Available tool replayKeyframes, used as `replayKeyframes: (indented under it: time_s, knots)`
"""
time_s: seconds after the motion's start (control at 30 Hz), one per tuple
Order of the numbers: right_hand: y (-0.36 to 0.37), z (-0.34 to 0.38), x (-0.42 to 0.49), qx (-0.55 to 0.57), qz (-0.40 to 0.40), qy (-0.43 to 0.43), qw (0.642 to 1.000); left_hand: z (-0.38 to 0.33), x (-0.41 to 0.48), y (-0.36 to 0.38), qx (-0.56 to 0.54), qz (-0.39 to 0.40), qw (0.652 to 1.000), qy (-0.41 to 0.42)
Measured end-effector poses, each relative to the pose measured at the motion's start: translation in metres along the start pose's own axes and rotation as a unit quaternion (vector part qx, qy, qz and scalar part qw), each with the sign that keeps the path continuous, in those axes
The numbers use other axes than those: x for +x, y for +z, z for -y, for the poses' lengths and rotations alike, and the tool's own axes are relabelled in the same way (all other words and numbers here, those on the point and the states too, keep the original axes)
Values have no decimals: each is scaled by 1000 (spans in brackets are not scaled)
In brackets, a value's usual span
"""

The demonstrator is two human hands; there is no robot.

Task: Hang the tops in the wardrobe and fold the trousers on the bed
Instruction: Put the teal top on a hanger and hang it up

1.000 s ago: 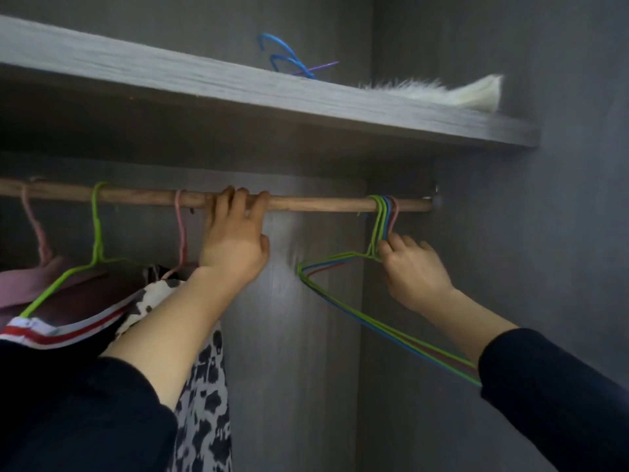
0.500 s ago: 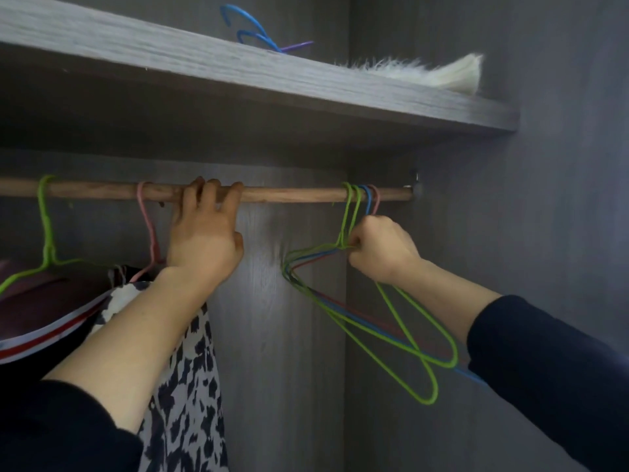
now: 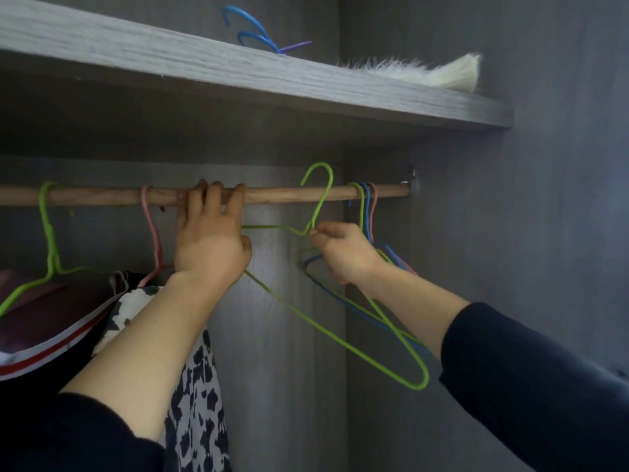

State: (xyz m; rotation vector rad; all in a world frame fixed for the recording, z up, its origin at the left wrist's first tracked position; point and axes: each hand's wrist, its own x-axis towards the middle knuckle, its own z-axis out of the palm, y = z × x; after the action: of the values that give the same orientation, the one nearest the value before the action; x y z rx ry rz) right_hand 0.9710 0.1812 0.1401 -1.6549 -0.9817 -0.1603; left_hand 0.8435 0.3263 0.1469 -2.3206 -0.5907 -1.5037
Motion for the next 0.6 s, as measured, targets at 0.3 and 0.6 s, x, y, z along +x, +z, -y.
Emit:
replayKeyframes:
  time_s: [0.3,0.6]
  knots:
    - [-23,-32,-118,-12,111,79,991,-56,-90,-7,-139,91,986,-24]
    - [-141,-57,-275,-2,130,220,967,-192,-240,-41,-285,167,933,-145]
